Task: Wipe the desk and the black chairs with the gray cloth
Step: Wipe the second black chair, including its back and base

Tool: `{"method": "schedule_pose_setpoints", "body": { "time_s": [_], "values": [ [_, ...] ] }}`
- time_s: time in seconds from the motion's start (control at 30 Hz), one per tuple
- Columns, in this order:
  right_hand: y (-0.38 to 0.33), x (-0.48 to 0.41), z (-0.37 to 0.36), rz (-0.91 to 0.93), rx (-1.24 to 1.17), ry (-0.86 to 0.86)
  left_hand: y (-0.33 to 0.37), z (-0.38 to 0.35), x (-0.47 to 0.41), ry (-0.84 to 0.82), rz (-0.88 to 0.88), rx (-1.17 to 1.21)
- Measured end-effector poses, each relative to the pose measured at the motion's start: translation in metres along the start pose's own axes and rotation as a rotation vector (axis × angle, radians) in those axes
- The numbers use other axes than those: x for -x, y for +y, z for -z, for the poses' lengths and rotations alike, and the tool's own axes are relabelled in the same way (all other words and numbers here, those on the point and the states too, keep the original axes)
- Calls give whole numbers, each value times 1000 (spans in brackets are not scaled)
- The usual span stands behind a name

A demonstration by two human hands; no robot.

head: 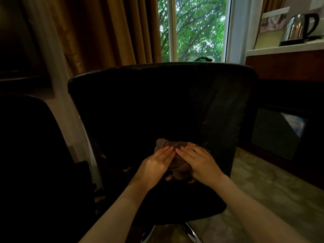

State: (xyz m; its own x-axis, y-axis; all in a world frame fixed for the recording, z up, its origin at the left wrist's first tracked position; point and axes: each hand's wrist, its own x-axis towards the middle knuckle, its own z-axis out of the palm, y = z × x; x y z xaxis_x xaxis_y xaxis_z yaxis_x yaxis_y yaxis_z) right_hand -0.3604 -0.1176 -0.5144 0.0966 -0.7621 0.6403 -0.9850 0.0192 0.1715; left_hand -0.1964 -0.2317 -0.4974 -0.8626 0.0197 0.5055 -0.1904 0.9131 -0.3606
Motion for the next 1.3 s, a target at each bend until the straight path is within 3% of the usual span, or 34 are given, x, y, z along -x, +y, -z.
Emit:
{"method": "schedule_pose_setpoints", "body": {
  "time_s": [0.13,0.23,0.37,0.47,0.63,0.73,0.9,1.03,1.1,1.2,1.3],
  "values": [
    [-3,-4,19,-17,-91,-290,2,1,3,-133,6,-18],
    [0,-14,41,-39,-30,-451,7,24,-9,-125,-10,-38],
    [12,-21,71,-56,28,-335,7,57,-32,-28,19,-108],
    [19,-21,96,45,85,-192,13,74,-43,-19,-30,-125],
    [28,-16,135,111,267,-42,23,102,-67,144,-79,-133],
    [38,-12,158,165,345,138,33,120,-87,42,-83,-282],
    [73,-24,199,193,556,411,32,161,-131,160,-160,-348],
    [92,-46,214,62,581,432,33,193,-163,94,-104,-497],
    [92,-49,201,18,462,377,29,187,-163,83,-46,-400],
    [84,-43,165,-41,248,282,26,170,-148,0,-153,-363],
    [74,-33,127,-47,151,257,14,131,-131,-45,-123,-321]
  ]
}}
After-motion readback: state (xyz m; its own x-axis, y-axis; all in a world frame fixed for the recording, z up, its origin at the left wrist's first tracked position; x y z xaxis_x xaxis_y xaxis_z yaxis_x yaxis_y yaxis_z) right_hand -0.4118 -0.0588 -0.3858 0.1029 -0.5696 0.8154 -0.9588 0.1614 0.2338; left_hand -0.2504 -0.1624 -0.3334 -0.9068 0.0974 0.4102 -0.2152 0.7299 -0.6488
